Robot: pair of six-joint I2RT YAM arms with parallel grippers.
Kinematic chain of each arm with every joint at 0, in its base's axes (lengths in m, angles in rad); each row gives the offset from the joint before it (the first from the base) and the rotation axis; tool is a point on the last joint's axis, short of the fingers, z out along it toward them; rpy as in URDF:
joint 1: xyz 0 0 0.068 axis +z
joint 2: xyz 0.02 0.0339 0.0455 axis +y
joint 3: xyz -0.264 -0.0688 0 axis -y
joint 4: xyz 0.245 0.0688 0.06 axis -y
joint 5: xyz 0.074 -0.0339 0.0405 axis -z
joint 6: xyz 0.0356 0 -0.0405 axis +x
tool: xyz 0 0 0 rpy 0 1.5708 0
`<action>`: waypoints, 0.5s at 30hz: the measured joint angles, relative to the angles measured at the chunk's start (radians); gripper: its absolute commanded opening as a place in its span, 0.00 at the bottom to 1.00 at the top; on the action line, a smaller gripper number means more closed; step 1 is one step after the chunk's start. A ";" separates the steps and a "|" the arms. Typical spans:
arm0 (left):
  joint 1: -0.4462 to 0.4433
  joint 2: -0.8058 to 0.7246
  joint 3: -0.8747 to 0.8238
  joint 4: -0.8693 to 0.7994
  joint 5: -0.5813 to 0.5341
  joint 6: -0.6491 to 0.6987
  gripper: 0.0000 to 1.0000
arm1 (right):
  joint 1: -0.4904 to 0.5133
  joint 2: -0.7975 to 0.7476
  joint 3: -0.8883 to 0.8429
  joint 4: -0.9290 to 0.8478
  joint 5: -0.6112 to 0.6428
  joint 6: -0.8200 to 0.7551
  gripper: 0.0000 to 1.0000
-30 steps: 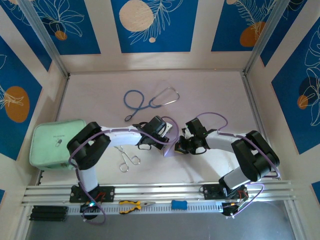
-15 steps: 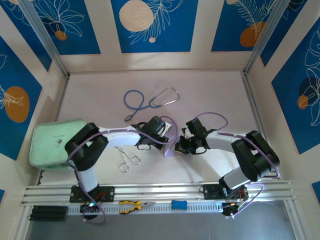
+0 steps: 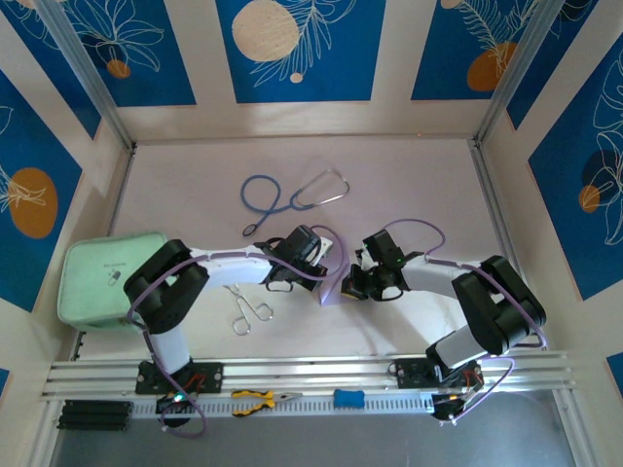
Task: Fold a paper plane with a square sheet of paper (pick it up from the middle)
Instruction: Fold the triangle a second time at the center of the table.
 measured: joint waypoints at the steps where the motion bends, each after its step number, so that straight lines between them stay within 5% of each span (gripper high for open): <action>1: 0.000 0.000 0.000 0.000 0.000 0.000 0.00 | 0.000 0.000 0.000 0.000 0.000 0.000 0.01; 15: 0.006 0.002 0.000 0.000 0.000 0.005 0.00 | 0.000 0.000 -0.001 0.000 0.000 0.000 0.01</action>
